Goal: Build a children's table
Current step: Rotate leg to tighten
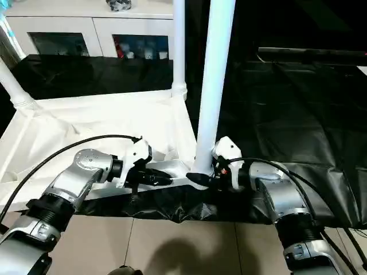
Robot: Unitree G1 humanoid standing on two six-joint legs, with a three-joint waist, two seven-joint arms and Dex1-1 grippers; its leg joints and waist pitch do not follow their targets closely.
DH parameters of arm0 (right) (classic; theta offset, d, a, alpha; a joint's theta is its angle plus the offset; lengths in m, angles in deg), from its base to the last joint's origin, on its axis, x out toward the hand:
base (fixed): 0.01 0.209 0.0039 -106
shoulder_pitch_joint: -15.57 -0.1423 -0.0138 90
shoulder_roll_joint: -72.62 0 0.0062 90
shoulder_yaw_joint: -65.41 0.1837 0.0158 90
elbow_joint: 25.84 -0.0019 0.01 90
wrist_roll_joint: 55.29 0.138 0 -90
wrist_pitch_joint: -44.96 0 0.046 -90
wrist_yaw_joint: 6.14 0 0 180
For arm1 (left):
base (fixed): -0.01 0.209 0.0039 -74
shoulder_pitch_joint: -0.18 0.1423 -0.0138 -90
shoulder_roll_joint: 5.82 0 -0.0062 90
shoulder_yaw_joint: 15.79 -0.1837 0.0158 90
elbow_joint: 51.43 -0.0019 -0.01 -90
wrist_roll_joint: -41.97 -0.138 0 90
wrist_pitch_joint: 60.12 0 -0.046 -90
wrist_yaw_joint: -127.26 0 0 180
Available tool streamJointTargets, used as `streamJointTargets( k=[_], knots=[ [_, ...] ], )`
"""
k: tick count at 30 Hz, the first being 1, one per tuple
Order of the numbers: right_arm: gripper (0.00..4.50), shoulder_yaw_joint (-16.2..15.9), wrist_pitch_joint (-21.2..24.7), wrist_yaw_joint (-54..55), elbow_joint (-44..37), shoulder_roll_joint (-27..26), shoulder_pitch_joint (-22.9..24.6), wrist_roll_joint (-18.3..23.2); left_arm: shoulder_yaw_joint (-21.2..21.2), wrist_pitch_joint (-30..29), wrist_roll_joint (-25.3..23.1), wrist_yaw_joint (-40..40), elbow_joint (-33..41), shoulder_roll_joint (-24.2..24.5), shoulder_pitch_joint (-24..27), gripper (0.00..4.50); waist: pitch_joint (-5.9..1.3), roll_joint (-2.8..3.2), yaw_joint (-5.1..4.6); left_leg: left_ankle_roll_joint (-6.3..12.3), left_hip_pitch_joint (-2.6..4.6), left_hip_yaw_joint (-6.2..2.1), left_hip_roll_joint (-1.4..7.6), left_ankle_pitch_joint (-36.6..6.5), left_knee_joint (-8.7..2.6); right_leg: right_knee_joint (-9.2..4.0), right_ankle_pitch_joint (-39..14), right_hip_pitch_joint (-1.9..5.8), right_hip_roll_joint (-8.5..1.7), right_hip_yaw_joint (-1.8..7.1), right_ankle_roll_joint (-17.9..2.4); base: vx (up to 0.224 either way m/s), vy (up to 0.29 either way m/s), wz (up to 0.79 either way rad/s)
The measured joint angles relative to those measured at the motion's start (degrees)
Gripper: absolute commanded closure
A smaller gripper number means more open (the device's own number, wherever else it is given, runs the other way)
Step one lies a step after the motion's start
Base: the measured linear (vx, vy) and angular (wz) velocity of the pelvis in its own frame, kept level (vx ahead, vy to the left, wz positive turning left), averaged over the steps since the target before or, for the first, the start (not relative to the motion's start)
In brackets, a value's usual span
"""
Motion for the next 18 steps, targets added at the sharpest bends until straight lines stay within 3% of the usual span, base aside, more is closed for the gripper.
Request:
streamJointTargets(
  k=[6, 12, 14, 18],
  knots=[
    [1.79, 1.1, 1.0, 3.8, 0.8, -2.6, -0.3, -0.4, 0.5, 0.3, -0.1, -2.6, -0.9, -0.4, -0.1, 4.5, 0.01, -0.17, -0.24, 0.08, 0.07, 0.27, 0.03, 0.1, 0.0, 0.11, 0.0, -0.03, -0.09, 0.03, 0.0, 0.0, 0.0, 0.0],
    [1.8, 5.2, 1.7, 23.0, 7.6, -10.6, -4.5, -1.9, 2.6, -1.0, -1.8, -13.6, -3.2, -3.4, -1.7, 4.5, 0.08, -0.43, -1.66, 0.06, 0.14, 0.39, 0.03, 0.1, 0.02, 0.24, 0.1, -0.1, -0.14, 0.09, 0.0, 0.0, 0.0, 0.0],
    [1.8, 8.1, 1.9, 33.6, 11.1, -14.8, -7.1, -2.2, 3.4, -2.7, -2.8, -19.3, -4.2, -6.0, -3.0, 4.5, 0.1, -0.47, -2.09, 0.04, 0.11, 0.42, 0.03, 0.1, 0.02, 0.23, 0.1, -0.2, -0.15, 0.11, 0.0, 0.0, 0.0, 0.0],
    [1.8, 9.6, 1.5, 44.3, 15.8, -17.9, -11.2, -3.7, 4.0, -3.6, -3.6, -26.4, -6.2, -9.8, -4.8, 4.5, 0.09, -0.39, -2.04, 0.05, 0.07, 0.5, 0.02, 0.1, -0.19, 0.01, 0.1, -0.23, -0.15, 0.1, 0.0, 0.0, 0.0, 0.0]
  ],
)
